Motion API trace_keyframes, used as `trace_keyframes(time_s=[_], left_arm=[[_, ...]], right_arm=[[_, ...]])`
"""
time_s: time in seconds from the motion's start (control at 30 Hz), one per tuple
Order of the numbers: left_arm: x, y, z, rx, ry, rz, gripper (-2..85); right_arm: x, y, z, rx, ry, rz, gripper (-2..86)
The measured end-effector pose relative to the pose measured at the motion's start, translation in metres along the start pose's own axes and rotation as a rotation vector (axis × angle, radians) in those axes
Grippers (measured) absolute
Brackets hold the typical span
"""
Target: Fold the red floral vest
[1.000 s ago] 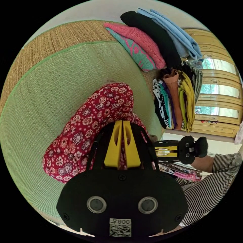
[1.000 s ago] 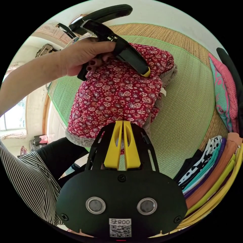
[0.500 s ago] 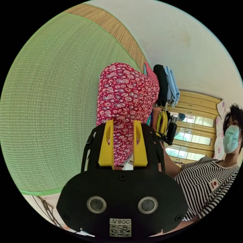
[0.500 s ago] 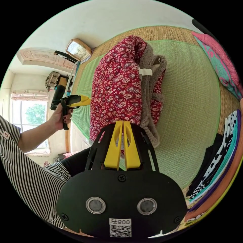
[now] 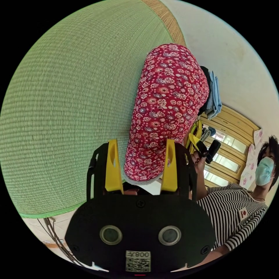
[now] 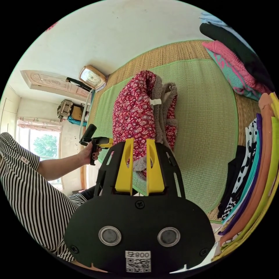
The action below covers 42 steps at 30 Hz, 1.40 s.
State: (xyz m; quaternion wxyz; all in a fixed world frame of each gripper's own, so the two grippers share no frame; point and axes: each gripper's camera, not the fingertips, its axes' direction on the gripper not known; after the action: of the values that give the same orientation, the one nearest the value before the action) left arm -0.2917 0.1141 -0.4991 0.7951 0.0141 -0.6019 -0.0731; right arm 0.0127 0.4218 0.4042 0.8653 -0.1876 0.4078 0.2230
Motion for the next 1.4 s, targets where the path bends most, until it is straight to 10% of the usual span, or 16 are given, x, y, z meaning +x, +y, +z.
trace_keyframes(time_s=[0.9, 1.4], left_arm=[[-0.081, -0.007, 0.034, -0.084, 0.399, 0.042, 17.3], [-0.005, 0.079, 0.051, -0.111, 0.384, 0.187, 13.1]], right_arm=[[0.269, 0.088, 0.063, -0.093, -0.562, 0.289, 14.7], [0.283, 0.234, -0.032, -0.01, -0.557, 0.282, 7.9]])
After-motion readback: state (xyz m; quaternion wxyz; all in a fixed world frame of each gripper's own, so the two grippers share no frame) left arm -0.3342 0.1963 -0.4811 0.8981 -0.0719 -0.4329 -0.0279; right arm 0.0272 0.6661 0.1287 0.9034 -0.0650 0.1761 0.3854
